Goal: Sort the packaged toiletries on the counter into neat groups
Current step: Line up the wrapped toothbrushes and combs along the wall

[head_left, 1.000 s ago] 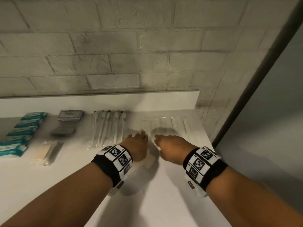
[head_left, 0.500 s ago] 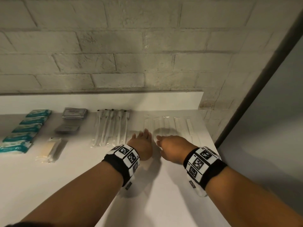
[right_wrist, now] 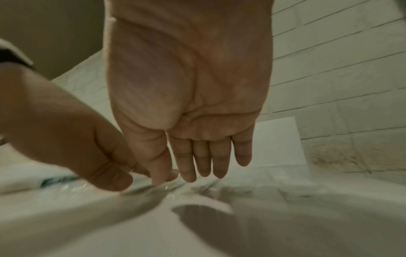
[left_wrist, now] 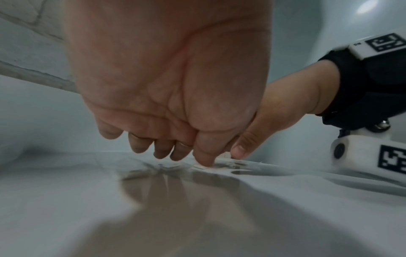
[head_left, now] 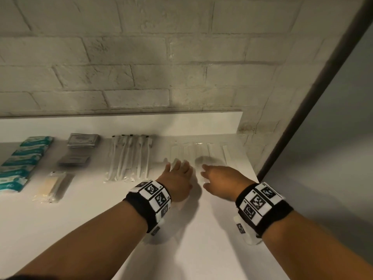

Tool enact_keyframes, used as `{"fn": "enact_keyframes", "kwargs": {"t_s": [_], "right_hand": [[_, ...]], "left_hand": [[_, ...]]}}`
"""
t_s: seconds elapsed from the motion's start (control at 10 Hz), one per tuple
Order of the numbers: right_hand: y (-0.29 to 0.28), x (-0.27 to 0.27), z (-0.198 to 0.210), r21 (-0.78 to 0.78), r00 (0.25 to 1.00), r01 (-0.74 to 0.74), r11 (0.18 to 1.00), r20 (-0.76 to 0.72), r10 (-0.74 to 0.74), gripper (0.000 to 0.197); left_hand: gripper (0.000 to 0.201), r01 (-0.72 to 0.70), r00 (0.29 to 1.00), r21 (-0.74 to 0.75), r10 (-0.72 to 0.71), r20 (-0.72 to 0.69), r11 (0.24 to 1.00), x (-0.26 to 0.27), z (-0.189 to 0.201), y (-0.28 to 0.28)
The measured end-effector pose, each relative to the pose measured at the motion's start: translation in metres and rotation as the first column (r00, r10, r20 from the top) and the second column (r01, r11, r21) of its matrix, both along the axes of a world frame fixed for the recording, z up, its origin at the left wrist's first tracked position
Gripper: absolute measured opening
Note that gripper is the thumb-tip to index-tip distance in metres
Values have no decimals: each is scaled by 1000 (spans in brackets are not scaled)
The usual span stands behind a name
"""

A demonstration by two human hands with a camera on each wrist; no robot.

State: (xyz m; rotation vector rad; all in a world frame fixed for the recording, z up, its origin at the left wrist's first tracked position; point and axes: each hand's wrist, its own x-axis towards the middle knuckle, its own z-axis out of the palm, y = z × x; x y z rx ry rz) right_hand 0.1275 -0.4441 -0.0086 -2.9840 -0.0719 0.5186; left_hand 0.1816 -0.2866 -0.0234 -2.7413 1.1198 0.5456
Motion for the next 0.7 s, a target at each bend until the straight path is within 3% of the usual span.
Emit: {"fn": "enact_keyframes", "kwargs": {"t_s": [0.2, 0.3, 0.4, 0.6, 0.7], "right_hand": [[-26, -7, 3, -83, 989, 143, 986, -12, -145, 49], [-28, -9, -2, -95, 989, 140, 986, -36, -144, 50], [-29, -12, 1, -72, 992, 122, 990, -24, -124, 50], [-51, -16, -3, -80, 951, 305, 949, -20, -307, 50], [-54, -17, -5, -60, 944, 326, 944, -30, -328, 50]], "left_hand": [[61, 75, 997, -19, -75, -21, 997, -11, 5, -29], [61, 78, 997, 16, -77, -17, 997, -12, -2, -38], [61, 55, 998, 14, -55, -9, 998, -12, -5, -40], [63, 115, 993, -31, -115, 11, 993, -22, -5, -57], [60, 123, 992, -84, -121, 30, 989, -27, -6, -69]]}}
